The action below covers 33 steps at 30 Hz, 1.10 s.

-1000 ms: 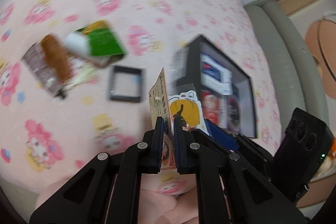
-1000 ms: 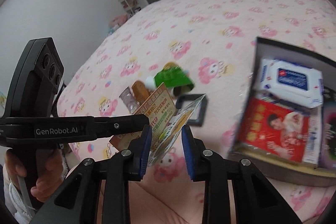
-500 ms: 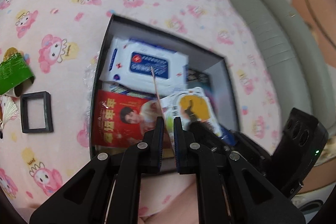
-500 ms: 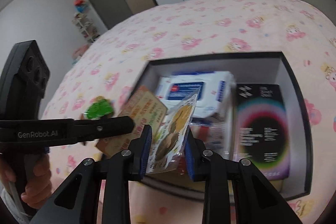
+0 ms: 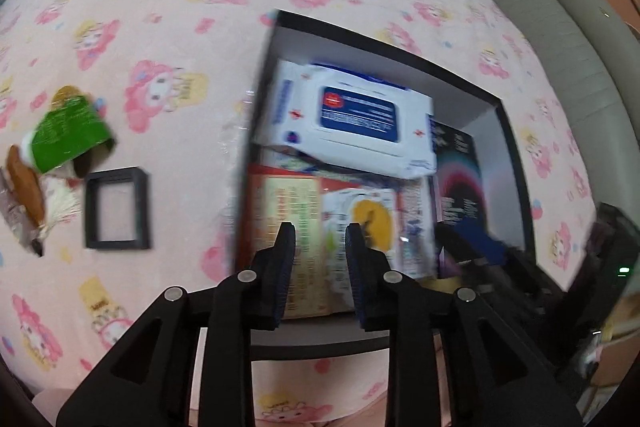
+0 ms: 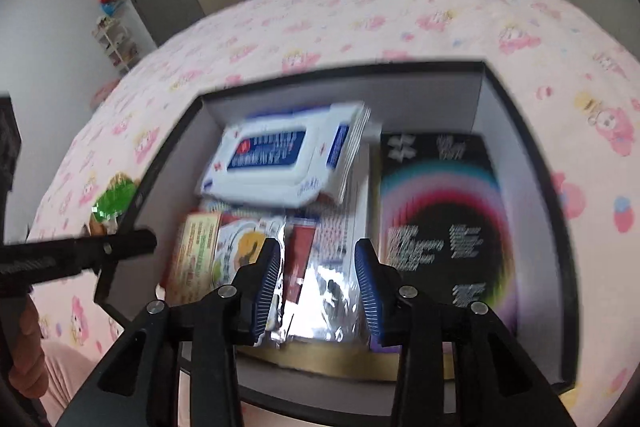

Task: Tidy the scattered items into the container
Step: 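Carry the sticker card into the dark box and release it, then withdraw the left tool from the box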

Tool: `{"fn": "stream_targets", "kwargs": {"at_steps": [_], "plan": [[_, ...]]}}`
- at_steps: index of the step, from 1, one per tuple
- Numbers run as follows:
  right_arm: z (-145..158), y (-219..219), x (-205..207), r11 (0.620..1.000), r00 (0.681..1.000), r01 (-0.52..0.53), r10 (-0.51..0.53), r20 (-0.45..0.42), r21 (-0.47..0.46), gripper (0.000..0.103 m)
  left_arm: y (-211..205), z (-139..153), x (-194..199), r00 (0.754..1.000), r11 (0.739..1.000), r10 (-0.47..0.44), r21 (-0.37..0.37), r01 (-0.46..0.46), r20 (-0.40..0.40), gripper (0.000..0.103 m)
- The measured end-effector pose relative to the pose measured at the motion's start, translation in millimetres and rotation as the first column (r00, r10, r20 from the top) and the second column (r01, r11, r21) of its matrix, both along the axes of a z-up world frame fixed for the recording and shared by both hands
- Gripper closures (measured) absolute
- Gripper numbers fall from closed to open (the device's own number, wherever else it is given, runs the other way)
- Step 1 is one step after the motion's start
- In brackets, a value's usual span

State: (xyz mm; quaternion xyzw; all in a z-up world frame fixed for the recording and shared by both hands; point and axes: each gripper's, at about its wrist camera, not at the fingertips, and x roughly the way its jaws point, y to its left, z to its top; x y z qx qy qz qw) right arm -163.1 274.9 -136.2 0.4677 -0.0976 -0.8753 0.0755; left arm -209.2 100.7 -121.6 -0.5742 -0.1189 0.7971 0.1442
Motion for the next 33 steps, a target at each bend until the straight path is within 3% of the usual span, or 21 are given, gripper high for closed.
{"fn": "stream_targets", "kwargs": {"at_steps": [5,10,14,16,18,22,24,28,33], "plan": [[-7,-13,3,0.998,0.999,-0.048,0.047,0.025,0.044,0.068,11,-14,-2,1.000,1.000,-0.027,0.003,0.027,0.009,0.079],[-7,-16,7,0.996,0.999,-0.040,0.038,0.027,0.075,0.068,14,-5,12,0.995,0.998,-0.045,-0.047,0.041,-0.089,0.076],[2,-19,10,0.995,1.000,-0.012,0.010,0.014,0.096,0.065,10,16,27,0.980,0.997,-0.032,-0.072,0.018,-0.198,0.056],[13,-21,15,0.993,1.000,0.002,-0.001,-0.012,0.116,0.057,6,29,34,0.968,0.997,-0.022,-0.078,0.002,-0.249,0.047],[26,-21,23,0.991,0.999,0.021,-0.015,-0.044,0.132,0.052,2,46,46,0.950,0.995,-0.022,-0.097,-0.009,-0.311,0.034],[58,-21,44,0.988,0.993,0.065,-0.051,-0.103,0.141,0.036,-6,81,69,0.909,0.990,-0.029,-0.139,-0.031,-0.415,0.023],[73,-24,52,0.987,0.989,0.076,-0.057,-0.135,0.142,0.036,-10,98,82,0.889,0.987,-0.029,-0.152,-0.046,-0.458,0.010],[106,-32,70,0.982,0.977,0.098,-0.064,-0.203,0.163,0.027,-19,122,107,0.859,0.985,-0.021,-0.156,-0.068,-0.511,0.006],[126,-46,97,0.970,0.965,0.137,-0.085,-0.247,0.200,0.025,-35,142,141,0.835,0.988,0.002,-0.128,-0.087,-0.551,0.001]]}}
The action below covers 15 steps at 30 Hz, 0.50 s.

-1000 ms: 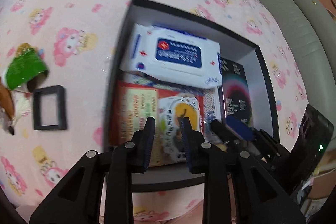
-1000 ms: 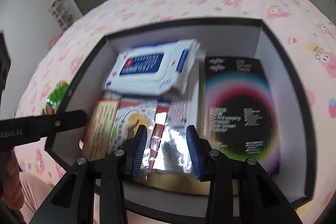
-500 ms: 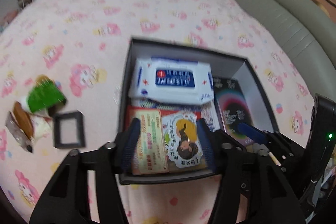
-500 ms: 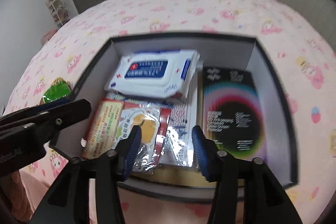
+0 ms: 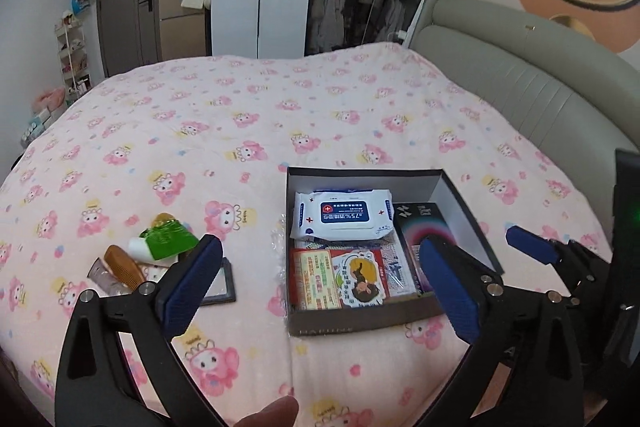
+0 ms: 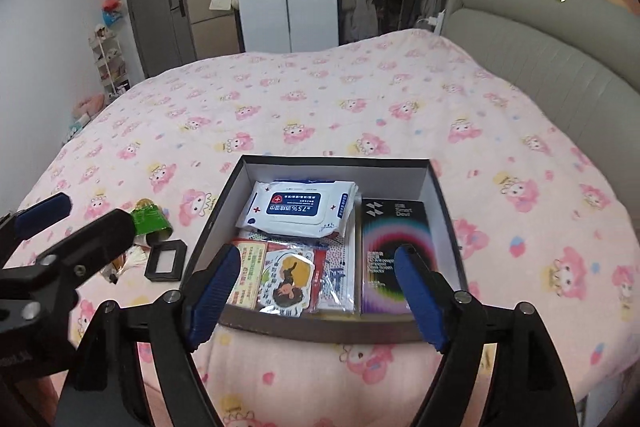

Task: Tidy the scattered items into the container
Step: 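Withdraw the left tool from the box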

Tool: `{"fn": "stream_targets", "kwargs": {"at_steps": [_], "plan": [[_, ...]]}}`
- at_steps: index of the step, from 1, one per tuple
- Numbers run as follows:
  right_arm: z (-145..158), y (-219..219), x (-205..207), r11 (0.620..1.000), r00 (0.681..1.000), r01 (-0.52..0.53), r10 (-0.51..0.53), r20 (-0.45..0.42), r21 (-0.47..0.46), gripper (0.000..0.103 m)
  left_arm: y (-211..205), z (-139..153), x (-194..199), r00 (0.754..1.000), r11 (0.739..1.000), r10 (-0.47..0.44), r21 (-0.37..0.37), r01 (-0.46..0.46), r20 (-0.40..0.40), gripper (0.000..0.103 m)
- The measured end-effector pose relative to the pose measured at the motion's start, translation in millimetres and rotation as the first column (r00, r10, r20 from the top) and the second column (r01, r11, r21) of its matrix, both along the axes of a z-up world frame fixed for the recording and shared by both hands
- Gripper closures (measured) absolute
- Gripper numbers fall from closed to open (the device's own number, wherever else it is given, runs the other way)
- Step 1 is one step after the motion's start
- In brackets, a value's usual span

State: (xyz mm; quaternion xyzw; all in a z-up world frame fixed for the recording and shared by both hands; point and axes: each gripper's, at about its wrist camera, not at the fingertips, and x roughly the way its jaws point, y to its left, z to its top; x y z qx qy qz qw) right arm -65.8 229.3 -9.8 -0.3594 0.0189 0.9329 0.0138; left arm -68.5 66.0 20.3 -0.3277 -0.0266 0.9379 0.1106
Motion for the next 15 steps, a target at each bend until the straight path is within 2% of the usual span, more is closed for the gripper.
{"fn": "stream_targets", "kwargs": {"at_steps": [7,15], "plan": [[-10,-7,42,0.999,0.999,0.043,-0.043,0.012,-0.027,0.025,-22,-10,41,1.000,1.000,0.020,0.007,-0.020,-0.020,0.001],[-5,-19,53,0.999,0.999,0.028,-0.027,-0.029,0.021,0.025,-35,-19,55,0.998,0.999,0.048,0.020,-0.048,-0.026,0.001]]}}
